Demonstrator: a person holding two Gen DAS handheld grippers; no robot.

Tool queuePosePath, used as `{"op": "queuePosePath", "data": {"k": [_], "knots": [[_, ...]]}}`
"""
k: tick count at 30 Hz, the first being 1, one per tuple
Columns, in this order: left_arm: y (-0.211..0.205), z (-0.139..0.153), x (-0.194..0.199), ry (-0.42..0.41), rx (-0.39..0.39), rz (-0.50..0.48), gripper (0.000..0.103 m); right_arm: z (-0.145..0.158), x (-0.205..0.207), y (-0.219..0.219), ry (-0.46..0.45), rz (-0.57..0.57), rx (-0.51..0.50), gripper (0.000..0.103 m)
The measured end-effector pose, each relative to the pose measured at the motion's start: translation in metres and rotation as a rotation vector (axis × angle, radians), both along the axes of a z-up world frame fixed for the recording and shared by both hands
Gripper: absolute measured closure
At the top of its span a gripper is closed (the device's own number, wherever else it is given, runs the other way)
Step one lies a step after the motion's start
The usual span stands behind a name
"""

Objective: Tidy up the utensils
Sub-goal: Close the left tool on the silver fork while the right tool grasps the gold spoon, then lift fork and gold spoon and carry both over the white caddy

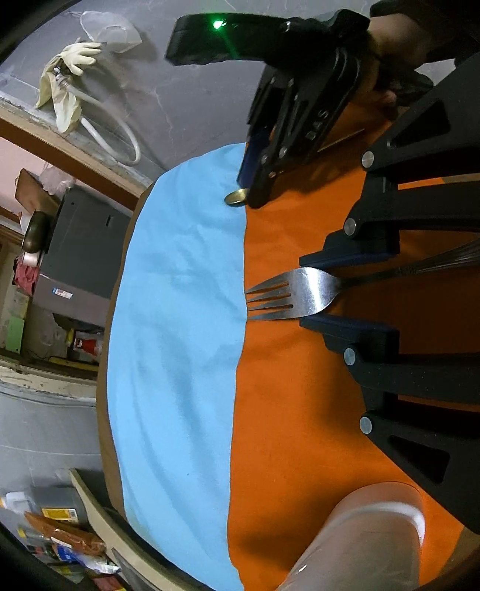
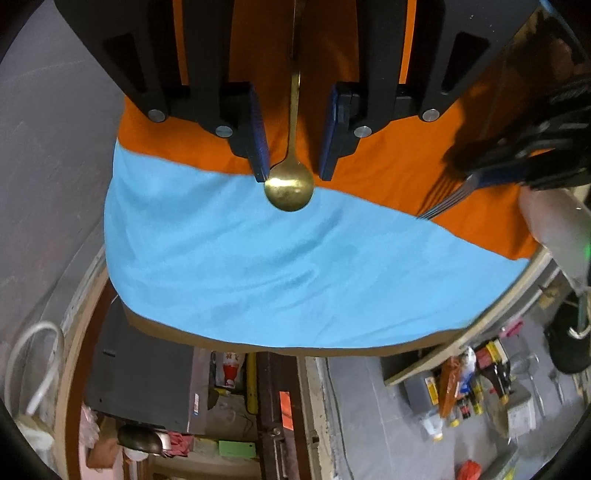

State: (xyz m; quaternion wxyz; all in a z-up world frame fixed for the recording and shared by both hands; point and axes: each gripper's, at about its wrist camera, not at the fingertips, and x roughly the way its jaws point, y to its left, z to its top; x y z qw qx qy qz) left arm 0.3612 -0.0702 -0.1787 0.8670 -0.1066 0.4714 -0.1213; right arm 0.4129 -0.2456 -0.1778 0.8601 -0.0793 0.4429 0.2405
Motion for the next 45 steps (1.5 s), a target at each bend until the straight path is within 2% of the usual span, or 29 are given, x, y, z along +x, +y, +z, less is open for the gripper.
{"op": "queuePosePath", "data": {"k": [5,9,11,12,13,15,17,18,23,24,25,27,30,32,35,38,39,42,45], "knots": [[0.002,0.003,0.008,0.026,-0.015,-0.004,0.083,0.0,0.011,0.004,0.017,-0.017,0.006,0.077],[0.0,0.002,0.007,0.024,0.002,-0.015,0.083,0.002,0.015,0.007,0.036,-0.007,-0.008,0.078],[0.0,0.004,0.004,0.012,-0.002,-0.011,0.084,0.003,0.015,0.001,0.036,-0.014,0.031,0.079],[-0.001,0.004,0.001,0.0,-0.009,-0.012,0.084,0.003,0.011,-0.005,0.033,-0.019,0.081,0.082],[0.0,0.006,-0.003,-0.017,-0.015,-0.014,0.084,0.004,0.007,-0.011,0.022,-0.019,0.132,0.099],[-0.002,0.015,-0.015,-0.085,-0.008,-0.023,0.084,0.016,-0.009,-0.02,-0.054,-0.032,0.196,0.1],[-0.002,0.021,-0.026,-0.139,0.0,-0.03,0.084,0.026,-0.022,-0.025,-0.11,-0.025,0.222,0.1],[-0.003,0.022,-0.03,-0.149,0.006,-0.029,0.084,0.027,-0.023,-0.024,-0.108,-0.016,0.217,0.1],[-0.001,0.014,-0.033,-0.11,-0.009,-0.011,0.084,0.028,-0.02,-0.024,-0.079,-0.011,0.205,0.098],[0.0,0.012,-0.033,-0.1,-0.009,-0.007,0.084,0.026,-0.017,-0.022,-0.067,-0.007,0.189,0.092],[0.002,0.011,-0.031,-0.09,-0.012,0.001,0.084,0.024,-0.014,-0.02,-0.051,0.005,0.164,0.072],[0.006,0.01,-0.032,-0.078,-0.025,0.017,0.084,0.017,-0.008,-0.018,-0.031,0.035,0.147,0.056],[0.009,0.008,-0.033,-0.067,-0.036,0.035,0.084,0.008,-0.005,-0.01,-0.027,0.07,0.105,0.057],[0.011,0.008,-0.034,-0.062,-0.041,0.038,0.084,-0.001,0.002,-0.006,0.007,0.08,0.067,0.063],[0.012,0.008,-0.033,-0.058,-0.039,0.032,0.084,-0.003,0.008,0.005,-0.01,0.108,-0.009,0.066],[0.011,0.009,-0.031,-0.055,-0.044,0.033,0.084,-0.004,0.013,0.007,0.009,0.106,-0.024,0.072],[0.011,0.01,-0.031,-0.058,-0.046,0.031,0.084,-0.004,0.014,0.006,0.013,0.105,-0.021,0.076],[0.012,0.017,-0.037,-0.099,-0.053,0.019,0.084,-0.002,0.014,-0.005,0.035,0.096,0.05,0.077],[0.011,0.032,-0.05,-0.191,-0.048,0.005,0.084,0.009,-0.003,-0.012,-0.013,0.076,0.13,0.077]]}}
